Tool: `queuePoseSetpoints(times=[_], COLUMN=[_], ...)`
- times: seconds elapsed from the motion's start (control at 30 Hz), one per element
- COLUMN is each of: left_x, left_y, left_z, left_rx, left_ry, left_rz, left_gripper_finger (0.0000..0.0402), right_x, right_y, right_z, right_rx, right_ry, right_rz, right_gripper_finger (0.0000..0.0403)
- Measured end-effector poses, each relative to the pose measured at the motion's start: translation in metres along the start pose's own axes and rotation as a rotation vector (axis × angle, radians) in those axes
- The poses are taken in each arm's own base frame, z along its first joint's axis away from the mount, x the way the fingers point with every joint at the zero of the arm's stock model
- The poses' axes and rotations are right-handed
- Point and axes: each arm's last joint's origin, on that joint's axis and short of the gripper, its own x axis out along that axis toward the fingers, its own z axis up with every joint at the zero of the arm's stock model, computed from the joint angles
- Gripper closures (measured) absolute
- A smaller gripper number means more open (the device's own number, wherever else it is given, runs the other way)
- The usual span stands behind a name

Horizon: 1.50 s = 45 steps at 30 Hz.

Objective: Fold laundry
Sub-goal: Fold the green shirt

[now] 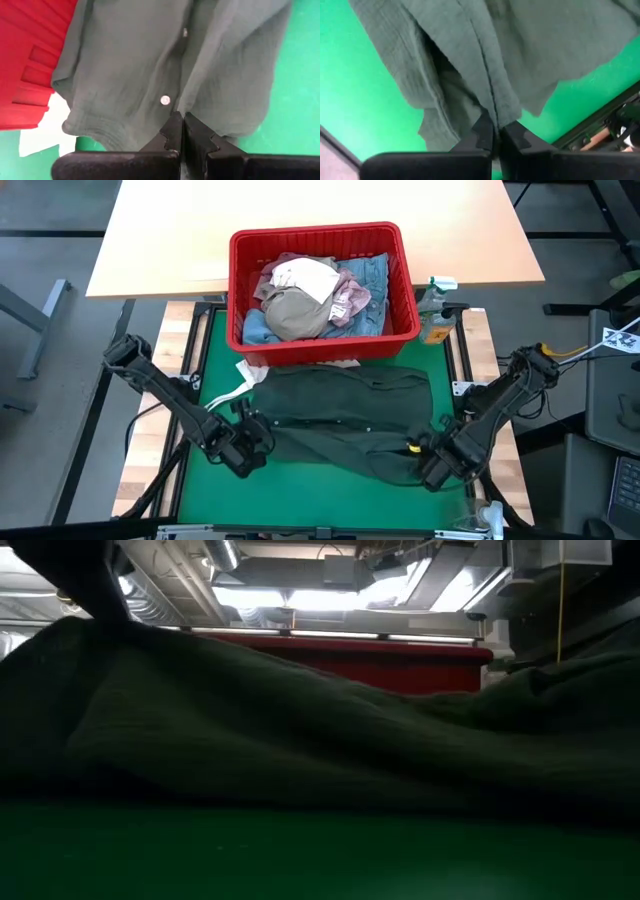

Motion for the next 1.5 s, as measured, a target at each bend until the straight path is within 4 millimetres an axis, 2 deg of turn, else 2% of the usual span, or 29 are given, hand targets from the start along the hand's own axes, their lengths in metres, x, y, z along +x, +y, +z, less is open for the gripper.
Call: queuePoseSetpoints(times=[0.43, 0.67, 0.9, 1.0, 1.27, 1.37, 1.5], left_x=[0.006, 0.006, 0.006, 0.009, 0.016, 0.017, 0.014], left_y=[0.007, 0.007, 0.011, 0.015, 0.023, 0.022, 0.013], left_z=[0.006, 0.006, 0.006, 0.009, 0.016, 0.015, 0.009], left_rx=[-0.027, -0.022, -0.008, -0.019, -0.058, -0.075, -0.151], left_ry=[0.009, 0.006, -0.014, -0.011, 0.015, 0.096, 0.29], left_rz=[0.028, 0.037, 0.091, 0.106, 0.124, 0.059, -0.121], left_gripper_finger=[0.0401, 0.04, 0.0358, 0.0332, 0.0278, 0.0275, 0.0274], right_x=[0.0, 0.0, -0.001, 0.0, -0.001, -0.001, 0.0], right_y=[-0.004, -0.009, -0.011, -0.012, -0.018, -0.02, -0.018], right_z=[0.002, 0.002, 0.003, 0.005, 0.01, 0.008, 0.004], right_rx=[-0.032, -0.042, -0.046, -0.041, -0.036, -0.037, -0.022], right_ry=[-0.118, -0.118, -0.162, -0.16, -0.189, -0.132, 0.001], right_rz=[-0.063, -0.118, -0.142, -0.147, -0.206, -0.222, -0.188], right_gripper_finger=[0.0394, 0.0393, 0.0388, 0.0364, 0.0262, 0.024, 0.0231])
